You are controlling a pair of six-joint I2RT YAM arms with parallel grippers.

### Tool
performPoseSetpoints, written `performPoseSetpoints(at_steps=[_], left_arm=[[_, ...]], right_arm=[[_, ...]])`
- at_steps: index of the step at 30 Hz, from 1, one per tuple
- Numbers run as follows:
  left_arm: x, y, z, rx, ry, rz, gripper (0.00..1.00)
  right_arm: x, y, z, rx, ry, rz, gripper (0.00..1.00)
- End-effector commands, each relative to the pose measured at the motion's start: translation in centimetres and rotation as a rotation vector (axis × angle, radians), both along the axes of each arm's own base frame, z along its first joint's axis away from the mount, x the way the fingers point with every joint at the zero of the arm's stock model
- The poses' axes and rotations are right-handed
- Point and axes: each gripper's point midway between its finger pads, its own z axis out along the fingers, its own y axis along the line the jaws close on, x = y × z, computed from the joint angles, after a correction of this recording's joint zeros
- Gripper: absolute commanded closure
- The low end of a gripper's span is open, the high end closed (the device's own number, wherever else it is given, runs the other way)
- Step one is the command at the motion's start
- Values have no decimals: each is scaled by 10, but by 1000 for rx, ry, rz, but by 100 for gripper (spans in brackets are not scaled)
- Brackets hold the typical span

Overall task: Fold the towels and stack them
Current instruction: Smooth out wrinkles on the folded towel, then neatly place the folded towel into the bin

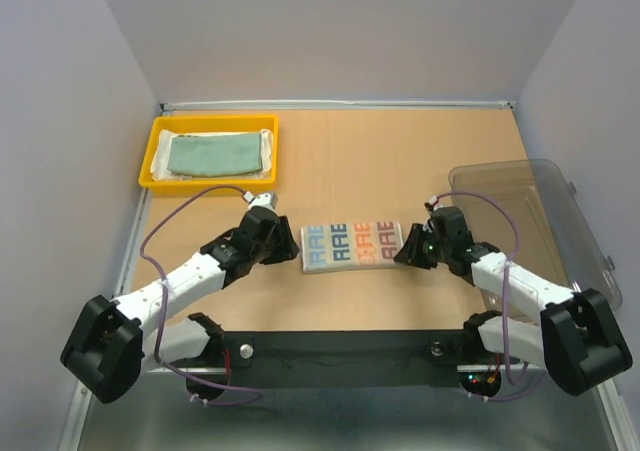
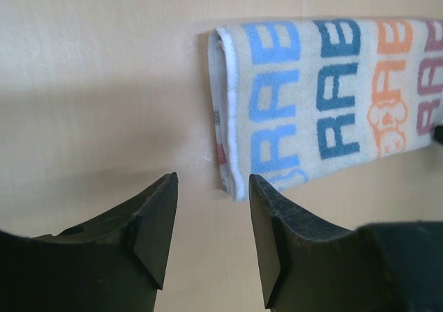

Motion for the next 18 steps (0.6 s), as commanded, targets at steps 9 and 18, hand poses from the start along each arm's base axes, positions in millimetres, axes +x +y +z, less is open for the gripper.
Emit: performPoseSetpoints(at_steps=[9,18], left_arm=[[50,90,70,74,-220,188,7],[66,114,73,96,-259,229,1]], right_arm=[[19,-5,41,-212,-141,95,68],[10,110,80,-431,-300,384,43]])
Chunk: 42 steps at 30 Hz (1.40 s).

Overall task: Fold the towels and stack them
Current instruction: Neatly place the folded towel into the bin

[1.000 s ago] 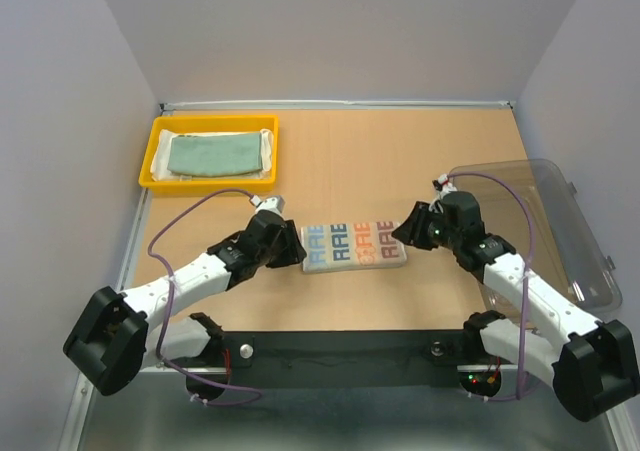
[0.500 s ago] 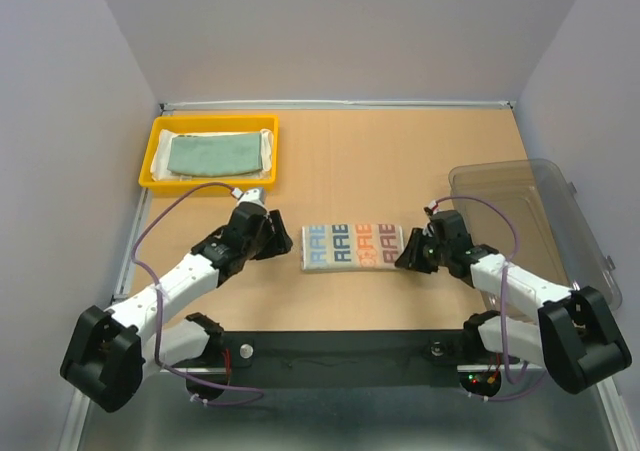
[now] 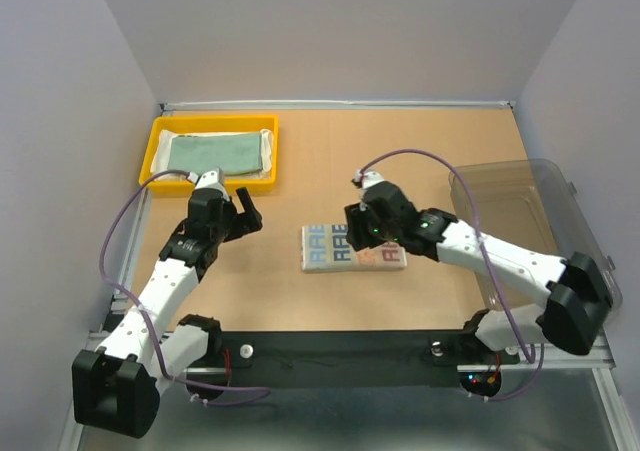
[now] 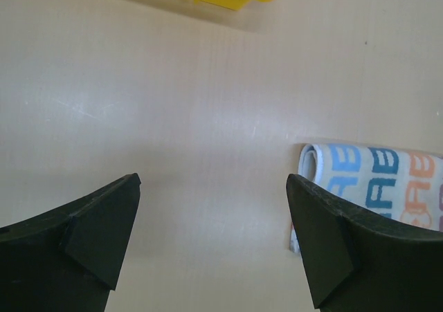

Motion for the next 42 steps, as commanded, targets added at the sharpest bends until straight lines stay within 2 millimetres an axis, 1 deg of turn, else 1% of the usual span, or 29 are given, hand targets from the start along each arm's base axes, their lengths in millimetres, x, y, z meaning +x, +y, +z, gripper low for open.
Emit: performPoseSetpoints(at_steps=[1,2,3,4,5,7,8,10,11,12,16,21,23,24,25,26,27,29,30,31,32,34,35,36,37,38,40,41,42], left_arm=[[14,9,15,28,-65,-2,1],[13,7,10,3,-53,-17,2],[14,8,11,-5,-56,-15,2],[14,10,12,-6,-57,-8,2],[16,15,14,-2,-64,12,2],[17,20,15,1,-71,30,2],[16,21,14,2,-69,31,2],[17,23,15,-3,-71,39,3],[17,25,16,-2,-76,43,3],[17,25,16,-7,-76,43,3],[18,25,20,-16,-91,41,3],[18,26,20,-27,-96,36,4],[18,25,20,-29,-94,30,4],[18,24,19,-30,-93,26,4],[18,24,18,-32,-91,25,4],[17,23,18,-28,-90,19,4],[18,24,18,-27,-95,20,4],[18,24,15,-31,-88,26,4],[17,21,13,-47,-84,20,3],[17,19,13,-59,-83,16,2],[15,13,9,-92,-68,1,2],[14,6,3,-131,-56,-14,2],[12,-2,0,-162,-49,-40,1],[14,-6,1,-184,-57,-47,1],[8,-17,-10,-229,-14,-67,1],[8,-24,-12,-252,-10,-81,1],[7,-38,-15,-297,0,-109,1],[2,-52,-23,-336,39,-124,1],[4,-62,-17,-365,18,-147,1]], right_arm=[[-23,44,-31,-237,-25,128,42],[-25,57,-32,-259,-46,155,42],[-20,70,-29,-286,-86,155,41],[-30,86,-47,-341,-88,201,41],[-26,98,-44,-360,-123,207,38],[-32,117,-51,-384,-138,249,37],[-33,122,-68,-430,-132,271,37],[-34,136,-70,-454,-164,287,36],[-33,137,-73,-473,-175,288,36],[-31,136,-85,-509,-176,281,36],[-31,142,-97,-521,-169,252,36],[-22,132,-111,-579,-200,182,42],[-23,126,-122,-601,-192,169,48],[-23,119,-129,-625,-192,156,51],[-23,115,-132,-629,-188,146,64],[-24,113,-135,-626,-181,139,70],[-26,109,-140,-625,-175,137,81],[-25,111,-134,-591,-173,132,95],[-25,112,-133,-564,-177,130,99],[-25,116,-127,-536,-183,135,99],[-24,120,-114,-489,-193,144,99],[-22,126,-101,-406,-215,152,99],[-21,128,-94,-375,-227,164,99],[-22,134,-75,-304,-239,173,99],[-20,135,-64,-249,-255,175,99],[-18,134,-66,-244,-259,170,99],[-15,136,-50,-177,-282,168,99],[-13,135,-47,-163,-288,164,99],[-14,131,-50,-161,-284,168,99]])
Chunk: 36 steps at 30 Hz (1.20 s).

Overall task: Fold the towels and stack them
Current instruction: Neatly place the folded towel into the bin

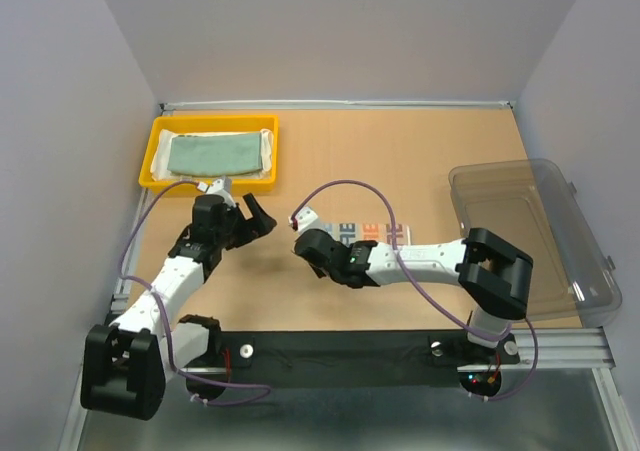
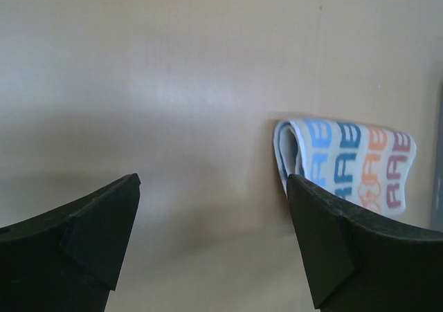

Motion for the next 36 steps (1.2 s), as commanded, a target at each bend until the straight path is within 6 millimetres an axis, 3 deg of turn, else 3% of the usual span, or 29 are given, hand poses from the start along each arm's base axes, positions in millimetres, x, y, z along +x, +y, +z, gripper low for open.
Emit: performPoseSetpoints(at_steps=[1,4,9,13,19,24,32,36], left_arm=[[0,-45,9,-166,-22,-80,1],[-7,-74,6,-264,20,-86,1],[-2,-94,6,-342,29,-81,1],[-5,-116,-8,-356,94,-103,1],[-15,-133,-39,-336,168,-69,1],[-17,-140,-49,-355,183,-43,3],[-13,-150,-61,-300,163,-52,27],[-9,-150,-62,-282,138,-59,59]], right_arm=[[12,21,43,210,-65,25,99],[15,18,49,250,-77,17,99],[14,14,40,254,-67,15,99],[13,17,43,295,-64,14,99],[13,17,47,321,-70,8,99],[14,17,52,348,-79,7,99],[12,15,52,358,-80,6,99],[13,14,53,361,-83,9,99]])
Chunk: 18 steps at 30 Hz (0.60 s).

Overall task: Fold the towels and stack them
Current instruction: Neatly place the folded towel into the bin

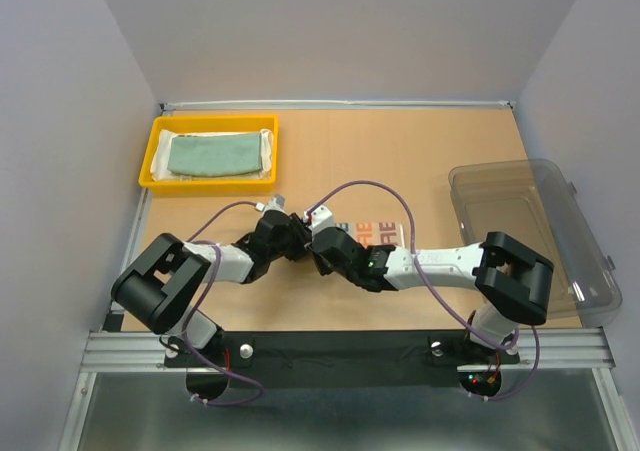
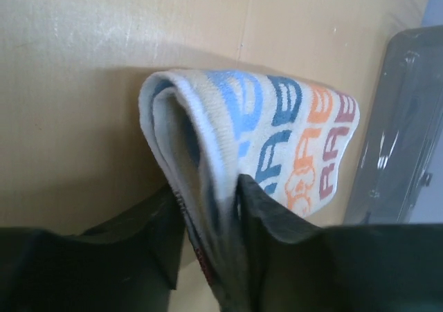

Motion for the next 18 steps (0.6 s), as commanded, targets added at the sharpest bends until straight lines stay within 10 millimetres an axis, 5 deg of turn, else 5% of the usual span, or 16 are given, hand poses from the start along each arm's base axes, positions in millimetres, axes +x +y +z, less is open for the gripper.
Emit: performPoseSetpoints(at_steps=[1,5,6,7,8,13,14,16,18], left_arm=[[9,0,2,36,-55,8,65],[18,-1,21,48,-123,-4,99],[22,1,23,65,-136,0,100],[26,2,30,103,-162,-11,100],[29,2,35,123,-176,-20,100],[55,20,54,339,-210,-113,100],[77,26,74,363,-232,-94,100],[82,47,74,484,-206,-136,100],[102,69,94,550,-218,-127,100]], right_arm=[[7,7,26,101,-43,-13,99],[7,4,29,105,-53,-16,97],[7,3,30,105,-55,-14,91],[8,1,38,116,-70,-21,68],[7,-3,38,112,-75,-25,55],[-1,-26,54,91,-86,-23,3],[-3,-32,64,104,-93,-28,0],[-7,-45,66,84,-83,-35,0],[-16,-62,69,89,-72,-41,0]])
